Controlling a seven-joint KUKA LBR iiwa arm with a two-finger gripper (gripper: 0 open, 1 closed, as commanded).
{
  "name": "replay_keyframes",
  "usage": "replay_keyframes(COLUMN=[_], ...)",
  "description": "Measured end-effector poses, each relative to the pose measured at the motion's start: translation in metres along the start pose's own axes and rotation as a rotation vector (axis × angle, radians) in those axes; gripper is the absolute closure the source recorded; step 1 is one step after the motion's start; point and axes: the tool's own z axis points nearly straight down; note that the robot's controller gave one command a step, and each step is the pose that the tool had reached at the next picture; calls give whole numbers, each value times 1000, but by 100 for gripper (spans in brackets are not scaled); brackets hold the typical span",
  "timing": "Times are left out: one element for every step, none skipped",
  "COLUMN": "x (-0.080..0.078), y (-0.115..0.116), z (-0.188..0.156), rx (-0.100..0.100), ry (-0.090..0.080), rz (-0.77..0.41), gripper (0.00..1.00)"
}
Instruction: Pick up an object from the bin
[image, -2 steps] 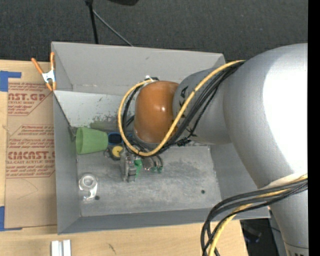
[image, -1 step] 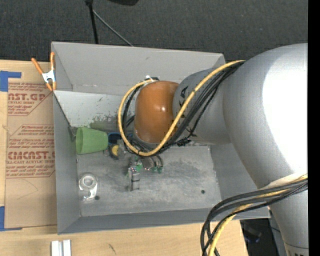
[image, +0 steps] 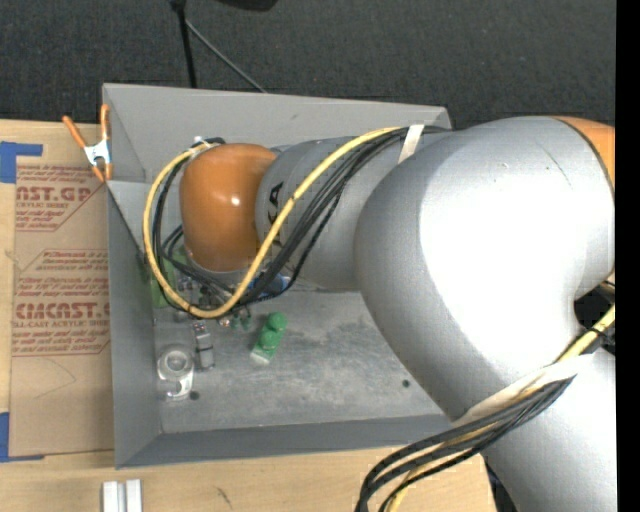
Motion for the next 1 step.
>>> replay_keyframes(x=[77], y=[11], z=[-20], rx=[-13], ry=[-6], rz=[-169], gripper=[0])
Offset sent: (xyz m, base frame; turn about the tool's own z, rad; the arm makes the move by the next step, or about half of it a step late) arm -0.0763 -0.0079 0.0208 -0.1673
